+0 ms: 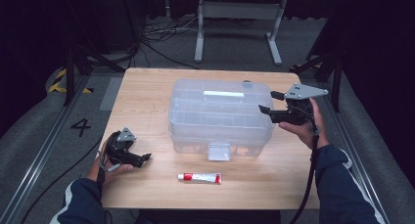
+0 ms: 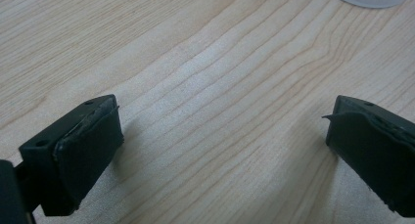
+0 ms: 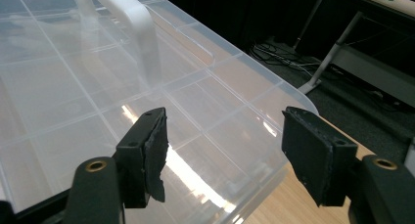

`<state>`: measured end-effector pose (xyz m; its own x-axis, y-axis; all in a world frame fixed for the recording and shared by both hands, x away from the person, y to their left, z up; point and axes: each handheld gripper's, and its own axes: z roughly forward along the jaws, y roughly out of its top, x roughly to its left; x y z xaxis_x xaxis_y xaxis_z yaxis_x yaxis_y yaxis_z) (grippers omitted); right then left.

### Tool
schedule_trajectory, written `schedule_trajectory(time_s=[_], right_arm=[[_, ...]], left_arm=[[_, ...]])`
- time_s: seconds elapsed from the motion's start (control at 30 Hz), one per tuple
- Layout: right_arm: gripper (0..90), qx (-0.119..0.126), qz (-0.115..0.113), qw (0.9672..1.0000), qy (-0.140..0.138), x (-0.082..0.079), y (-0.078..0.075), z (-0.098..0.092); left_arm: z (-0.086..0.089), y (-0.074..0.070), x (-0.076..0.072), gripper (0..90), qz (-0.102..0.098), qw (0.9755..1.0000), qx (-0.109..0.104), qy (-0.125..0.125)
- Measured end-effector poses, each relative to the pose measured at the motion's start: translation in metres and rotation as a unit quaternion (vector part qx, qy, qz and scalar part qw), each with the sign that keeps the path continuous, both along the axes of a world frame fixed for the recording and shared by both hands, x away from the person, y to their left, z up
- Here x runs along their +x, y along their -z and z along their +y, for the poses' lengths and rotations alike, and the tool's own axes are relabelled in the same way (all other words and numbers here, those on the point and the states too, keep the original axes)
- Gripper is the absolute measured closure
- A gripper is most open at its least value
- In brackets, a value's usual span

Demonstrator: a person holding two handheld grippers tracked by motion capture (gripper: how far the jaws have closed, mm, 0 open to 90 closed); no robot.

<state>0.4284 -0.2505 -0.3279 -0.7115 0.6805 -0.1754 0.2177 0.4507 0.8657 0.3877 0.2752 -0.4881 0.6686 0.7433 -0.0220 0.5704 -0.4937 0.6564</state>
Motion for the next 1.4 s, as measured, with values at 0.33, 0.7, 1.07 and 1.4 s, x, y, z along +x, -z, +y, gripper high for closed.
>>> schedule_trajectory(time_s=[0.33, 0.7, 1.07, 1.4], right_arm=[[38.6, -0.011, 0.008, 0.9997, -0.022, 0.005, -0.005, 0.016], [41.9, -0.034, 0.02, 0.9984, -0.041, 0.012, -0.015, 0.038], [49.7, -0.066, 0.031, 0.9958, -0.055, 0.018, -0.02, 0.063], [67.5, -0.101, 0.048, 0.992, -0.059, 0.024, -0.022, 0.084]], left_arm=[[0.0, 0.0, 0.0, 0.5, 0.0, 1.0, 0.0, 0.0], [0.0, -0.001, 0.0, 0.5, 0.001, 1.0, 0.003, -0.001], [-0.01, -0.005, 0.001, 15.0, 0.007, 1.0, 0.0, -0.001], [-0.056, -0.028, 0.005, 17.4, -0.009, 0.9963, -0.04, 0.076]])
